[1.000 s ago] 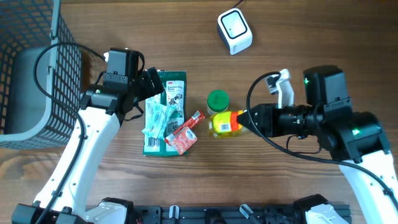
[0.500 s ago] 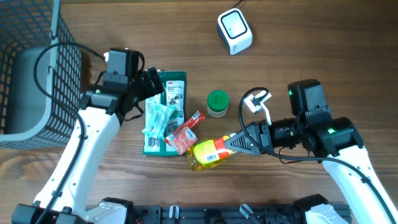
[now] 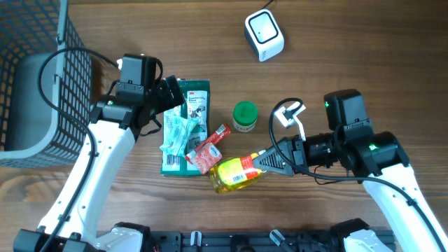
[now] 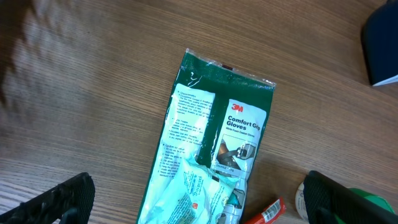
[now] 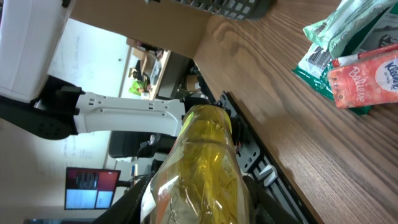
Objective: Scan the item barcode
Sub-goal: 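Grasp the yellow bottle with the right gripper and lift it, then carry the yellow bottle up to the white scanner and hold it there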
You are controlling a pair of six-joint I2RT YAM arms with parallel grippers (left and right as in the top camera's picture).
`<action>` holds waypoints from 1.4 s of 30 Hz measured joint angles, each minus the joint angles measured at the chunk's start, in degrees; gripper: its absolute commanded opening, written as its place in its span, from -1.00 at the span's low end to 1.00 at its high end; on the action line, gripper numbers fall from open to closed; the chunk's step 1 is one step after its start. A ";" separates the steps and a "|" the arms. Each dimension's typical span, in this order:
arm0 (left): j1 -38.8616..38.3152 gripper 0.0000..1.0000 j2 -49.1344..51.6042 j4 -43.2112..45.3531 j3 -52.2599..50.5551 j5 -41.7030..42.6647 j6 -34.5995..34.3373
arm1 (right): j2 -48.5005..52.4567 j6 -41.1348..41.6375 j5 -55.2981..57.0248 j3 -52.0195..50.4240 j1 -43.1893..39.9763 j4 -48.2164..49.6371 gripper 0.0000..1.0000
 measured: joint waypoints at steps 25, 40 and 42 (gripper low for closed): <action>0.00 1.00 0.00 -0.02 0.00 0.00 -0.02 | 0.00 2.97 3.28 0.00 0.00 2.36 -0.91; 0.00 1.00 0.00 0.00 0.00 0.00 0.00 | 0.00 8.94 30.91 -0.04 0.00 5.92 -0.92; 0.00 1.00 0.00 0.00 0.00 0.00 0.00 | 0.00 9.09 32.74 -0.04 0.00 6.80 -0.91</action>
